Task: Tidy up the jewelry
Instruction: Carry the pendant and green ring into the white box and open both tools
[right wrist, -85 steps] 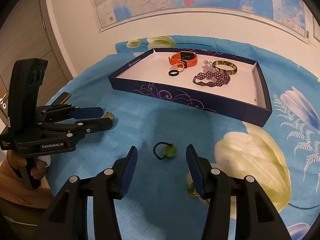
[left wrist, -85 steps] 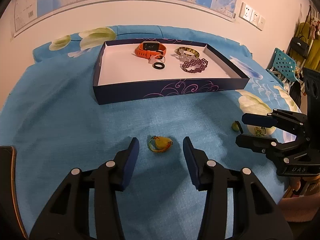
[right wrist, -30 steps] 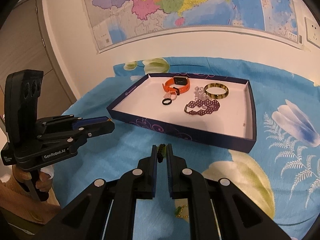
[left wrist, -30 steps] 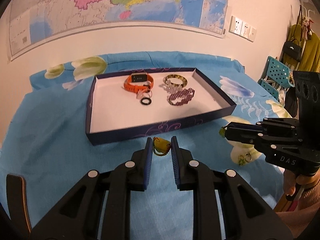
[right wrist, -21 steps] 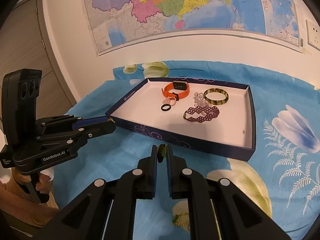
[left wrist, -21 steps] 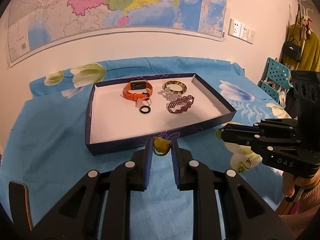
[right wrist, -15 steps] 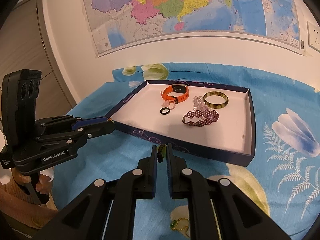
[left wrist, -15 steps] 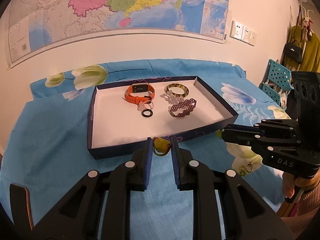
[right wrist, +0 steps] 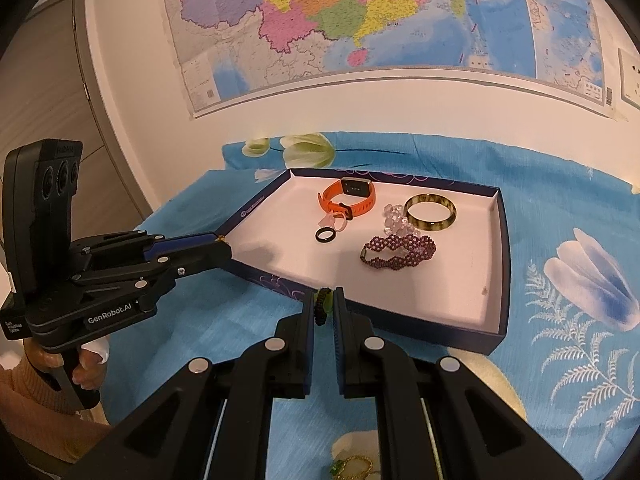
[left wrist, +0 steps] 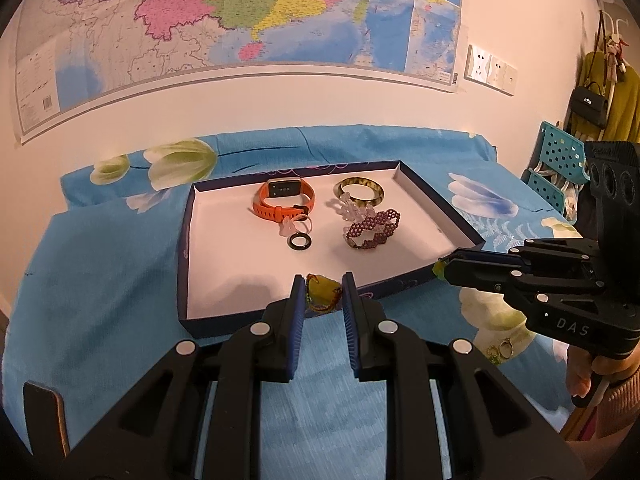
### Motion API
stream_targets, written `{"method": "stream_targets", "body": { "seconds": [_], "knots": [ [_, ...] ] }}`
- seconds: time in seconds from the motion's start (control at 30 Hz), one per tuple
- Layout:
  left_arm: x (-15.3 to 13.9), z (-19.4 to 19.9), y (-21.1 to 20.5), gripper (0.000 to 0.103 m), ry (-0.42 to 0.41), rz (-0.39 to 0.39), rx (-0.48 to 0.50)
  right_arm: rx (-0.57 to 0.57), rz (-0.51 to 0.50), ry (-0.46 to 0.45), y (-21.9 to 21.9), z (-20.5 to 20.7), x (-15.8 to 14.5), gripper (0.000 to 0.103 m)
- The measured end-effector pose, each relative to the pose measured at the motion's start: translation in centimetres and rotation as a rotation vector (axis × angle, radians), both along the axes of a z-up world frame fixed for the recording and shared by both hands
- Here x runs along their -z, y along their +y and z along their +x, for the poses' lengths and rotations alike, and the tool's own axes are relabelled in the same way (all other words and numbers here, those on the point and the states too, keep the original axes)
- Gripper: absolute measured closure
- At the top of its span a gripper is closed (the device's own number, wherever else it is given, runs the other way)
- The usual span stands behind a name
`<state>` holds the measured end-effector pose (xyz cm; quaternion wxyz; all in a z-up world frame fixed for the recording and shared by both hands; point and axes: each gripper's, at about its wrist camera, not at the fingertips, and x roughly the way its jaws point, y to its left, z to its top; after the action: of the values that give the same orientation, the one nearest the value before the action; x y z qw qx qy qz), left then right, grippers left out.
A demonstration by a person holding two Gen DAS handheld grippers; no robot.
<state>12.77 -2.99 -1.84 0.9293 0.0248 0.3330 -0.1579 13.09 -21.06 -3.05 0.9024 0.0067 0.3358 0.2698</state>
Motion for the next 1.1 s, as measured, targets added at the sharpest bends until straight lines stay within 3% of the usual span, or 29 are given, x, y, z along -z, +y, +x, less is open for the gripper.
{"method": "stream_targets", "body": {
  "seconds": [0.6, 1.1],
  "knots": [
    [-0.4, 3.3, 0.4, 0.084, 0.002, -0.01, -0.016, 0.004, -0.017, -0.008, -0.1, 3.6, -1.0, 0.095],
    [0.6, 5.7, -0.2, 0.084, 0.027, 0.002, -0.026, 0.006, -0.024, 0.024, 0.2, 6.3, -0.2, 0.095]
  ]
}}
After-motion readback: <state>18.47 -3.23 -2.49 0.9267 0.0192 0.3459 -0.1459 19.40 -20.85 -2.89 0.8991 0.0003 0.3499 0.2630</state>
